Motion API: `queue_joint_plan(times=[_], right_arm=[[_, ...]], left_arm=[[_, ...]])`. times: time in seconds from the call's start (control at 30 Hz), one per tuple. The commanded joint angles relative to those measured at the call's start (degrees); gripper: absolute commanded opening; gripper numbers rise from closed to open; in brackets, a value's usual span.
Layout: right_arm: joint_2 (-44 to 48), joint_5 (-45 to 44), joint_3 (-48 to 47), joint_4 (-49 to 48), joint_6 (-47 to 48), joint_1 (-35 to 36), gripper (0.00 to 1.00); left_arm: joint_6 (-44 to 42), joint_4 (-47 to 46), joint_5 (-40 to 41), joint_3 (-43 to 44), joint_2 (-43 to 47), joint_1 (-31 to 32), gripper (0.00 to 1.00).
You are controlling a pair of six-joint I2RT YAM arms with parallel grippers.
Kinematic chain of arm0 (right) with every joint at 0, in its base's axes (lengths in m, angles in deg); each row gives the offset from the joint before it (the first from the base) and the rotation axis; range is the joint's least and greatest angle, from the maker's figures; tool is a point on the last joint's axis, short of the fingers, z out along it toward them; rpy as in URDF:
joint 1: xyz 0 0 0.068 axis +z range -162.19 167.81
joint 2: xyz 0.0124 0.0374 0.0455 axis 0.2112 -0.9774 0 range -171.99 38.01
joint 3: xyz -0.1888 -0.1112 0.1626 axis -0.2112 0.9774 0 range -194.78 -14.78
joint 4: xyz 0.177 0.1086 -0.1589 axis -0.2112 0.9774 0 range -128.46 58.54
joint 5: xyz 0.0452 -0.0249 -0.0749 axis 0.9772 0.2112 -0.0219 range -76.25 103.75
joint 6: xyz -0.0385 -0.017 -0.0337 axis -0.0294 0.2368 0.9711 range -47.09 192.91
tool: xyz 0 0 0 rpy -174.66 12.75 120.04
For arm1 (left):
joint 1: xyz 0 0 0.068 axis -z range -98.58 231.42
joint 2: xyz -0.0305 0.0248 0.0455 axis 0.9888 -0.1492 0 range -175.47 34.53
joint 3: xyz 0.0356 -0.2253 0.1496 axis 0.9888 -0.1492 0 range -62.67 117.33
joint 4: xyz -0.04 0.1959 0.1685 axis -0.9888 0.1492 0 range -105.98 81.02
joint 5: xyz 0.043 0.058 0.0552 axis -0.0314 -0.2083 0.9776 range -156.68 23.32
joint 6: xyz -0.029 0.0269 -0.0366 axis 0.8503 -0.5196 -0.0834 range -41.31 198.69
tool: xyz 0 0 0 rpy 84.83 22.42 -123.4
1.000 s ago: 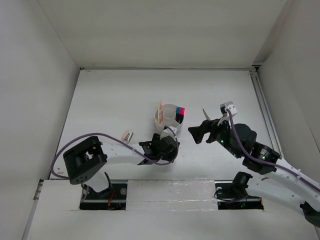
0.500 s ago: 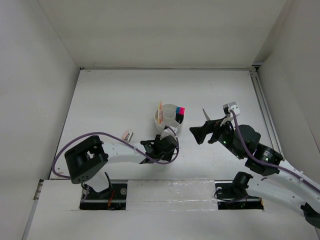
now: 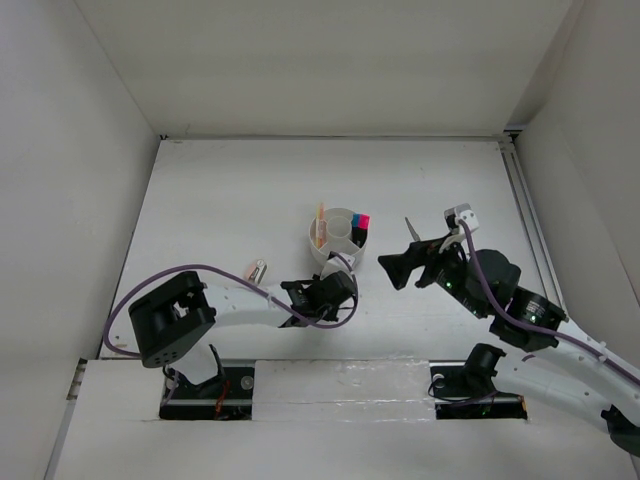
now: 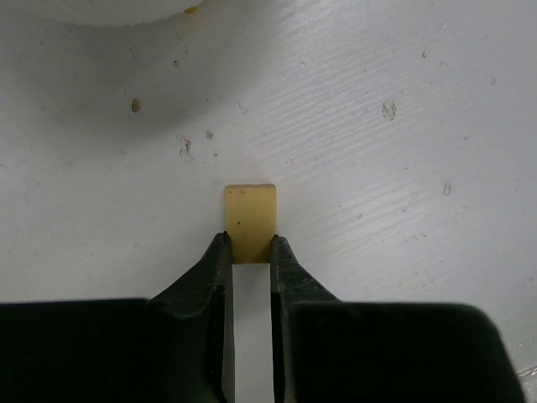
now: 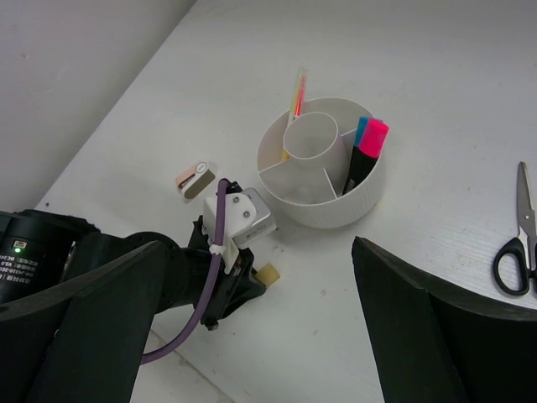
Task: Sort the stationery into containers
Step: Pick up the stationery from the center of the board.
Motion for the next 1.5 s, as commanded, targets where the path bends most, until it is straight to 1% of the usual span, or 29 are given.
queue_joint_plan(times=[0.0, 0.07, 0.17, 0.27, 0.3, 0.33, 0.37, 0.4, 0.43, 0.5, 0.53, 0.57, 0.63, 0.7, 0.77, 0.8, 0.93, 0.97, 1.03, 1.2, 1.27, 1.3, 1.47], right_arm=[[-0.01, -0.47, 0.14, -2.65, 0.46, 0.18, 0.97], [-0.8, -1.17, 0.14, -2.66, -0.76, -0.34, 0.97], [-2.2, -0.4, 0.14, -2.66, -2.09, -3.85, 0.96], [-2.73, 8.02, 1.28, -6.68, -2.7, -9.91, 0.96], [-3.34, 13.35, 1.29, -7.66, -2.7, -11.58, 0.96], [-3.35, 15.67, 1.81, -8.54, -2.7, -14.55, 0.96], [-4.13, 17.78, 1.81, -9.24, -2.7, -15.89, 0.96], [-4.92, 19.63, 2.51, -10.64, -2.7, -16.94, 0.96], [-4.93, 23.04, 2.52, -11.35, -2.7, -18.7, 0.96], [-6.33, 27.19, 3.65, -14.32, -2.7, -19.94, 0.96], [-6.33, 31.21, 3.66, -15.39, -3.49, -19.94, 0.96], [-7.2, 33.08, 4.18, -16.19, -3.49, -20.55, 0.96], [-8.96, 36.68, 4.19, -19.34, -5.51, -20.56, 0.95], [-10.89, 40.47, 4.8, -22.33, -7.96, -18.99, 0.91], [-11.43, 40.48, 4.8, -25.24, -8.59, -17.23, 0.9], [-12.3, 39.0, 4.8, -25.77, -9.2, -14.96, 0.9], [-17.13, 36.44, 3.4, -27.43, -9.73, -11.25, 0.81], [-18.1, 35.74, 2.7, -27.44, -10.26, -10.72, 0.81], [-19.77, 33.63, 2.17, -27.97, -10.26, -9.14, 0.78], [-24.51, 32.3, 2.16, -32.7, -12.54, -8.43, 0.7], [-25.58, 32.3, 2.16, -33.77, -13.16, -7.9, 0.7], [-26.37, 32.3, 2.16, -34.47, -13.68, -7.9, 0.68], [-27.42, 33.62, 1.64, -37.37, -14.74, -7.38, 0.68]], left_arm=[[0.37, 2.25, -0.68, 1.16, 0.01, 0.0, 0.0], [0.37, 2.25, -0.68, 1.16, 0.01, 0.0, 0.0], [-0.25, 0.14, 0.1, 1.16, 2.89, 0.0, 0.0], [-2.17, -4.42, 4.31, -0.95, 7.02, 2.54, 0.0], [-2.18, -5.3, 5.2, -1.56, 10.0, 3.16, 0.0], [-3.4, -7.4, 5.82, -2.09, 11.51, 3.95, 0.0], [-3.41, -8.64, 5.82, -2.62, 13.0, 3.96, 0.0], [-4.19, -9.78, 7.65, -3.75, 16.15, 3.96, 0.0], [-4.72, -12.67, 8.28, -4.72, 17.83, 3.96, 0.0], [-6.65, -15.58, 9.07, -6.48, 21.35, 3.96, 0.0], [-7.53, -17.34, 9.77, -8.84, 25.02, 3.96, 0.0], [-8.41, -20.83, 9.78, -9.99, 26.88, 3.96, 0.0], [-11.04, -23.5, 11.09, -12.89, 32.31, 4.48, 0.0], [-12.81, -26.84, 11.71, -14.57, 35.76, 4.48, 0.0], [-15.08, -28.68, 12.76, -16.06, 39.8, 4.48, 0.0], [-15.71, -29.21, 12.77, -16.77, 40.78, 4.48, 0.0], [-18.17, -29.22, 11.63, -16.77, 42.63, 4.48, 0.0], [-18.18, -29.22, 10.23, -16.77, 42.63, 4.48, 0.0], [-18.79, -30.36, 9.44, -17.82, 43.86, 4.48, 0.0], [-19.93, -30.89, 6.1, -18.96, 45.89, 4.48, 0.0], [-20.54, -30.89, 5.39, -18.97, 45.89, 4.48, 0.0], [-20.55, -30.89, 4.52, -18.97, 45.89, 4.48, 0.0], [-20.55, -30.89, 5.03, -18.97, 44.66, 4.48, 0.0]])
